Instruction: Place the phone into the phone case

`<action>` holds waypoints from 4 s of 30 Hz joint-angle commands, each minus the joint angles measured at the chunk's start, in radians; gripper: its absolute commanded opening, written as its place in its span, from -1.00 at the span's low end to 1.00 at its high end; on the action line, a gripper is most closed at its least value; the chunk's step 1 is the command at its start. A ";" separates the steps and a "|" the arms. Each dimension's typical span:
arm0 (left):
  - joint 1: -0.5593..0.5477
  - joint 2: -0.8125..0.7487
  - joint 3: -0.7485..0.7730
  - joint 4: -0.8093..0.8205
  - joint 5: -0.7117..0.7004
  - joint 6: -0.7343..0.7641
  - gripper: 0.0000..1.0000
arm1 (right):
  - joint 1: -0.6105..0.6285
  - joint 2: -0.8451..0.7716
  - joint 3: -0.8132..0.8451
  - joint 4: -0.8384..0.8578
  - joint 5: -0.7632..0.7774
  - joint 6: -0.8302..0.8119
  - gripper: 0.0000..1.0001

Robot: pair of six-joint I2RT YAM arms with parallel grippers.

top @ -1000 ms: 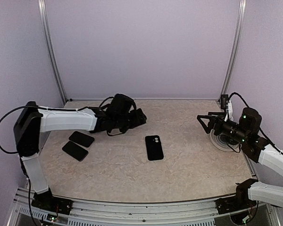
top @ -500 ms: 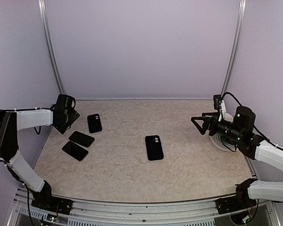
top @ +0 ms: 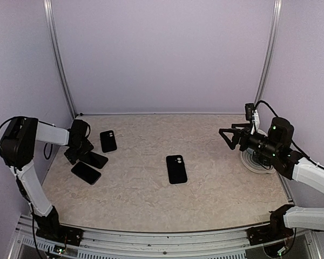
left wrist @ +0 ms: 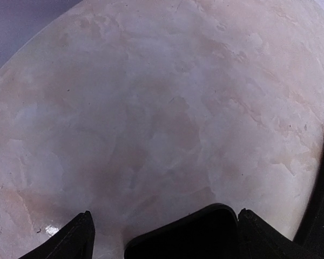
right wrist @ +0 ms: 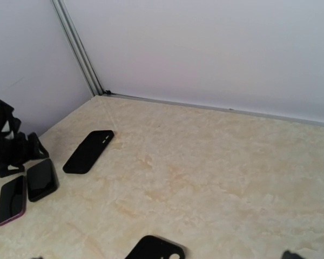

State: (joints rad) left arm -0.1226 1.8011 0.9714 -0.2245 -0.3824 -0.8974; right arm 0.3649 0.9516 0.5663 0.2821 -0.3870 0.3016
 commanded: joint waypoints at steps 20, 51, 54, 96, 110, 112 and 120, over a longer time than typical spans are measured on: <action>-0.189 0.054 -0.009 -0.004 0.105 0.079 0.10 | 0.026 0.020 0.010 0.025 -0.004 0.017 0.91; -0.409 0.330 0.604 -0.199 0.107 0.538 0.44 | 0.246 0.421 0.231 -0.062 0.066 -0.098 0.96; -0.401 0.421 0.697 -0.250 0.090 0.574 0.21 | 0.247 0.412 0.227 -0.070 0.073 -0.100 0.96; -0.549 0.085 0.295 -0.279 0.119 0.408 0.13 | 0.251 0.408 0.241 -0.066 0.078 -0.057 0.97; -0.254 0.027 0.170 -0.149 0.149 0.354 0.39 | 0.474 0.689 0.463 -0.140 0.210 -0.085 0.97; -0.240 0.054 0.160 -0.130 0.188 0.353 0.38 | 0.491 0.723 0.489 -0.147 0.196 -0.087 0.97; -0.234 0.089 0.124 -0.080 0.264 0.343 0.23 | 0.532 0.791 0.543 -0.191 0.204 -0.111 0.98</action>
State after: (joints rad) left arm -0.3611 1.8744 1.1091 -0.3321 -0.1696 -0.5510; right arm 0.8810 1.7260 1.0840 0.1204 -0.1879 0.2066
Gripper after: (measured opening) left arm 0.633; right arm 0.987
